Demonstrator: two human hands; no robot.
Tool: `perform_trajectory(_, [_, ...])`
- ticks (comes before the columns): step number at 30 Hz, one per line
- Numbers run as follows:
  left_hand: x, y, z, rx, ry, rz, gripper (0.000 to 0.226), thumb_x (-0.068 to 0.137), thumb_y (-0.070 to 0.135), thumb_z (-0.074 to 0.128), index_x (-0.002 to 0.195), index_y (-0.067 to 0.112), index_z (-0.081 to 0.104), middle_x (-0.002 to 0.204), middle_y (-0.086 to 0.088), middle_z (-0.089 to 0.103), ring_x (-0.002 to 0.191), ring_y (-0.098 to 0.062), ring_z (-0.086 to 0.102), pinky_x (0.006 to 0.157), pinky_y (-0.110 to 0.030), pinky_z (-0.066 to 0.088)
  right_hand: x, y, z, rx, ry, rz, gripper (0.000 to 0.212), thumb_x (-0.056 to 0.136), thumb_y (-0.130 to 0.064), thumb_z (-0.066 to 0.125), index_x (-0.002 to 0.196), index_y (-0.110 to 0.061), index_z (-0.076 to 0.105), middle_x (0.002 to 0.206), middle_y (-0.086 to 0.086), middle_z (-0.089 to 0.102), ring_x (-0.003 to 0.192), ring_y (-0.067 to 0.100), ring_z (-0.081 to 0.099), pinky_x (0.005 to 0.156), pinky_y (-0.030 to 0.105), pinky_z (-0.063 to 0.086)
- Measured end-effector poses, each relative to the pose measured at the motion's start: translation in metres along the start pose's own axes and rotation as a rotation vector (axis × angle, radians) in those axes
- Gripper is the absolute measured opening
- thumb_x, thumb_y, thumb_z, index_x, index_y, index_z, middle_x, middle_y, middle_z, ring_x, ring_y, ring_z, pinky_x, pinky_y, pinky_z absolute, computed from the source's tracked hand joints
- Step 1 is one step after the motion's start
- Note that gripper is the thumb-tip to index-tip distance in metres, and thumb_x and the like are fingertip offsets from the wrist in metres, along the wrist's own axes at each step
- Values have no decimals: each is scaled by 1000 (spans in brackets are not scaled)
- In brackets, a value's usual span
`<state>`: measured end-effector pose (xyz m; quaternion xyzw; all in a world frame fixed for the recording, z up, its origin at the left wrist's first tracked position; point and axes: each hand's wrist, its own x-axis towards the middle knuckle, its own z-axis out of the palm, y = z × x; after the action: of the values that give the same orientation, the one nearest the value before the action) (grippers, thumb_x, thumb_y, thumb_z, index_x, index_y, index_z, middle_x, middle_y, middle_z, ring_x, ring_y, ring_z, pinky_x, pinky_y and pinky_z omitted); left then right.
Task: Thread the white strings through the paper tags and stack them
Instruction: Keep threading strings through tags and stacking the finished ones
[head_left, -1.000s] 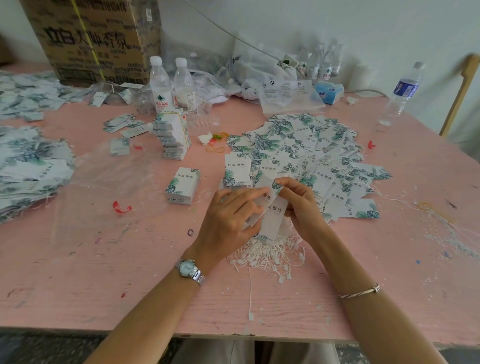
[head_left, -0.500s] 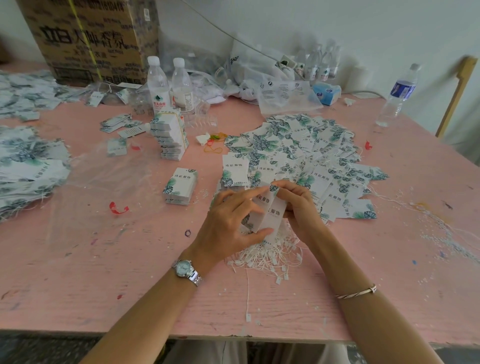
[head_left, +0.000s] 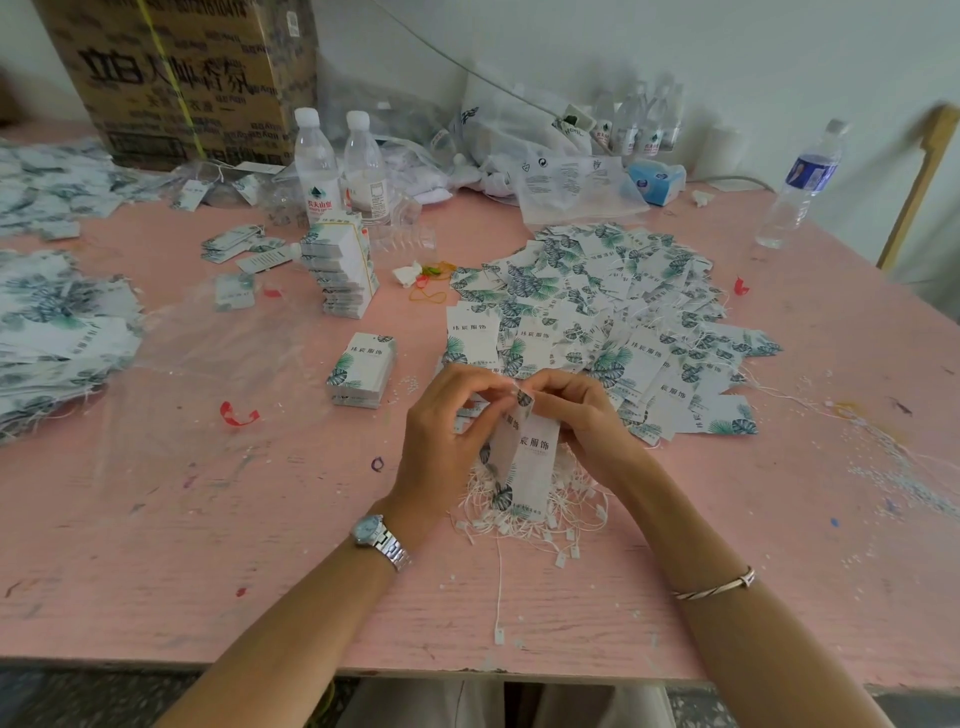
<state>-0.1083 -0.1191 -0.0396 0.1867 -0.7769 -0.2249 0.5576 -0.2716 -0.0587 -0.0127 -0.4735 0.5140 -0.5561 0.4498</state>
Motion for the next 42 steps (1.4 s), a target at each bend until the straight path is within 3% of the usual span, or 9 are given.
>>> perform_trajectory(6, [0, -2, 1, -13, -35, -39, 11, 93, 14, 69, 96, 4, 71, 94, -1, 66, 89, -8, 63, 82, -20, 50, 1, 0, -4, -41, -23, -49, 12, 84, -21, 66, 78, -27, 74, 81, 28, 55, 73, 37, 49, 58, 32, 35])
perform_trajectory(9, [0, -3, 1, -3, -1, -65, 10, 93, 15, 66, 92, 5, 66, 92, 1, 65, 85, -11, 61, 79, -27, 51, 3, 4, -6, -9, -31, -58, 10, 88, -23, 63, 88, -23, 73, 71, 12, 50, 58, 20, 44, 51, 25, 30])
perform_trajectory(13, [0, -2, -5, -69, 132, -140, 3, 92, 12, 63, 90, 10, 61, 91, 8, 65, 88, -1, 60, 80, -16, 46, 9, 4, -14, 206, 55, -24, 5, 78, -20, 61, 77, -19, 66, 58, -6, 30, 49, 8, 23, 44, 17, 23])
perform_trajectory(17, [0, -1, -7, -151, 188, -150, 10, 90, 5, 62, 86, 11, 56, 96, 8, 69, 91, -11, 66, 79, -33, 52, 11, 5, -21, 298, 146, -70, 8, 77, -9, 52, 72, -14, 57, 57, -7, 36, 48, 8, 26, 44, 18, 24])
perform_trajectory(22, [-1, 0, -6, -207, 185, -159, 7, 92, 8, 61, 88, 10, 57, 95, 8, 71, 90, -21, 69, 78, -45, 54, 15, 6, -23, 347, 187, -82, 14, 77, -5, 56, 71, -12, 66, 58, -3, 47, 48, 9, 35, 46, 20, 25])
perform_trajectory(26, [0, 1, -3, -240, 186, -243, 6, 97, 17, 63, 96, 21, 60, 93, 14, 69, 89, -25, 67, 78, -41, 55, 15, 10, -25, 309, 211, -80, 14, 88, -1, 62, 84, -8, 73, 64, -1, 56, 56, 10, 46, 53, 18, 39])
perform_trajectory(30, [2, -1, -3, -258, 211, -309, 18, 98, 14, 63, 102, 31, 61, 94, 21, 67, 90, -9, 66, 81, -22, 52, 16, 12, -26, 229, 256, -54, 14, 92, 1, 62, 95, -5, 74, 71, 5, 60, 65, 14, 51, 63, 20, 47])
perform_trajectory(37, [1, -7, -4, -240, 172, -298, 21, 97, 13, 65, 106, 32, 69, 102, 7, 72, 96, -16, 68, 83, -34, 55, 15, 15, -27, 231, 231, -45, 27, 98, 7, 49, 119, 2, 65, 80, 7, 62, 74, 13, 58, 74, 19, 51])
perform_trajectory(42, [2, -6, -2, -226, 146, -269, 26, 95, 13, 67, 109, 35, 69, 103, 14, 72, 93, -9, 66, 78, -26, 51, 13, 14, -23, 127, 163, -115, 25, 91, 4, 61, 112, -5, 70, 78, 4, 71, 74, 12, 65, 75, 21, 53])
